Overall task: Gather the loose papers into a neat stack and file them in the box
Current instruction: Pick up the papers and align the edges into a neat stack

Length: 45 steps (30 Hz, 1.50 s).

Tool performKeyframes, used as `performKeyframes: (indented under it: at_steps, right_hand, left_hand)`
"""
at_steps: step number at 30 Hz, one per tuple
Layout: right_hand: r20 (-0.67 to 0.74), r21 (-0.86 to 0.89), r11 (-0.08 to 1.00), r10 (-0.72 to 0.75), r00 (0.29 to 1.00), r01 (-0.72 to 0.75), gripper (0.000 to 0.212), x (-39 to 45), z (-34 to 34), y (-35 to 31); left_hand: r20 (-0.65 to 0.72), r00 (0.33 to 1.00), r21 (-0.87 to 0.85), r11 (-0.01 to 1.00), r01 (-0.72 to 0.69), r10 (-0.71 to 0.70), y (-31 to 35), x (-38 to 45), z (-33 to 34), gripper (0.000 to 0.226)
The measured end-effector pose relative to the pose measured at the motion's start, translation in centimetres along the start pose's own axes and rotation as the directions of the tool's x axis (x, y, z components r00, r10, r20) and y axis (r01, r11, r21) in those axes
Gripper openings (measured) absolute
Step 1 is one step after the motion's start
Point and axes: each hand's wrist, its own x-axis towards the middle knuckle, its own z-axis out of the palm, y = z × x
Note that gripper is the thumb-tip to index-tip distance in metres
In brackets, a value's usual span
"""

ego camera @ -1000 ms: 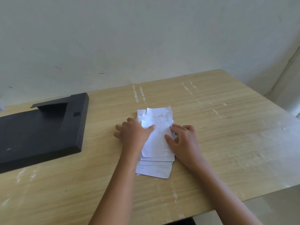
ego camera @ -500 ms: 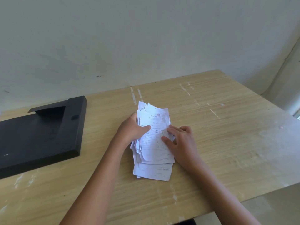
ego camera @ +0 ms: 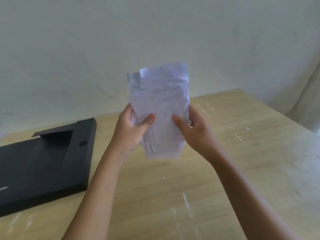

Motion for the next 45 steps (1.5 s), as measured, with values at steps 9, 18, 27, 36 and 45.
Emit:
performKeyframes:
  at_steps: [9, 18, 27, 36, 45]
  right_hand:
    - [0.023, 0.243, 0.970, 0.007, 1.000, -0.012, 0.028, 2.2, 5.8, 1.0]
    - [0.078, 0.180, 0.978, 0.090, 0.993, -0.103, 0.027, 1.4, 6.1, 4.0]
    - [0.021, 0.230, 0.971, 0.066, 0.998, -0.069, 0.031, 1.0, 6.5, 5.1]
    - [0.032, 0.267, 0.957, 0.108, 0.994, -0.112, 0.042, 0.6, 6.7, 6.0]
    - [0.033, 0.198, 0.970, 0.137, 0.990, -0.141, 0.032, 0.7, 7.0, 6.5]
  left_hand:
    - [-0.259, 0.960, 0.124, 0.989, -0.078, 0.108, -3.4, -0.3, -1.8, 0.035]
    - [-0.096, 0.995, 0.101, 0.995, 0.009, 0.001, -6.0, -0.3, -2.1, 0.037]
    - [-0.146, 0.989, -0.005, 1.000, 0.002, -0.002, -7.3, -0.3, -1.6, 0.028]
    - [-0.168, 0.985, -0.079, 0.997, 0.023, -0.037, -8.3, -0.6, -1.0, 0.048]
    - [-0.126, 0.985, -0.092, 0.990, 0.103, -0.114, -8.6, -0.5, -1.8, 0.035]
